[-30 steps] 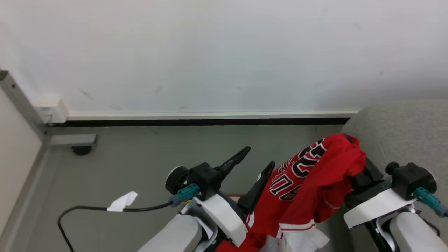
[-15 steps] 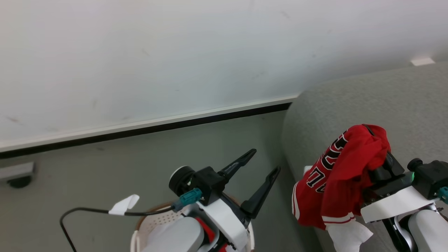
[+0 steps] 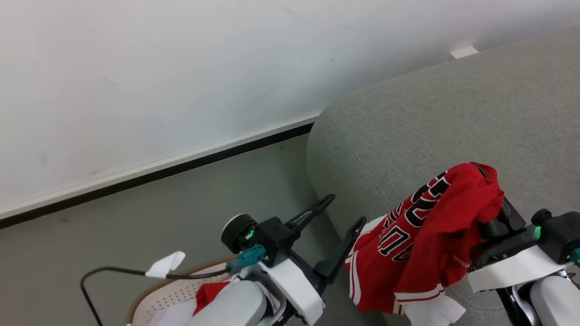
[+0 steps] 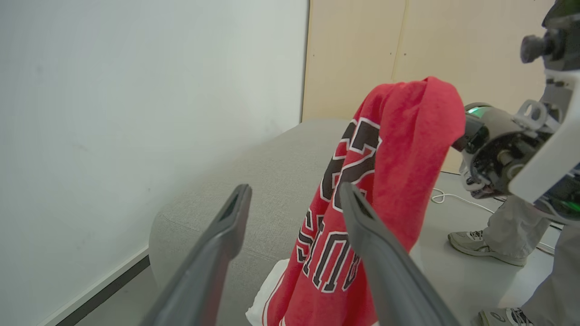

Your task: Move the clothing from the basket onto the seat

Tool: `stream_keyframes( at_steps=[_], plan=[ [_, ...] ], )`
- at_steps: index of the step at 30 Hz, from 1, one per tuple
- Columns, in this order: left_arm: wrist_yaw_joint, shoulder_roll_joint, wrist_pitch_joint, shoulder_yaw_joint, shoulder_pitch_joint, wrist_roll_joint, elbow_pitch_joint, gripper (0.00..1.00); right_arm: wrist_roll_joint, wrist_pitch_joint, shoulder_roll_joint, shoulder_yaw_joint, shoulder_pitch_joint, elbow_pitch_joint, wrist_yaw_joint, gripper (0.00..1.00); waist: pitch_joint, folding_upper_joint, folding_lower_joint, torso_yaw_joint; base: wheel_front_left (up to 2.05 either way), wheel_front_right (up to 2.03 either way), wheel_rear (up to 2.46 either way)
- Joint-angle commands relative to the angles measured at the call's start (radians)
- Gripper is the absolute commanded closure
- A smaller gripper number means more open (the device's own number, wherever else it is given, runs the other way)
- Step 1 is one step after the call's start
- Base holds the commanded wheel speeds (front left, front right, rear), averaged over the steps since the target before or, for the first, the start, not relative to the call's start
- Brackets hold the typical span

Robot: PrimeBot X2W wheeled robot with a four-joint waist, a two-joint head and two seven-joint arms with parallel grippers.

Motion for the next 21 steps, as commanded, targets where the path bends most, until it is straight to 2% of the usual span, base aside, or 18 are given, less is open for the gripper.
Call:
stream_keyframes(
  at_steps=[1, 14, 21],
  plan=[
    [0.002, 0.006, -0.003, 0.0, -0.008, 0.011, 0.005, 0.0, -0.007, 0.0, 0.0, -0.001, 0.009, -0.007, -0.002, 1.0, 0.008, -0.0001, 0.0, -0.019, 0.0, 0.0, 0.0],
    [0.007, 0.01, -0.005, -0.006, -0.025, 0.018, 0.018, 0.0, -0.013, 0.0, 0.021, -0.024, -0.002, -0.022, -0.002, 1.0, 0.036, -0.0001, 0.0, -0.028, 0.0, 0.0, 0.0],
    [0.012, 0.023, 0.006, -0.002, -0.039, 0.019, 0.004, 0.0, 0.008, 0.0, -0.007, -0.003, -0.095, -0.012, -0.002, 1.0, 0.089, -0.0001, 0.0, -0.005, 0.0, 0.0, 0.0]
  ],
)
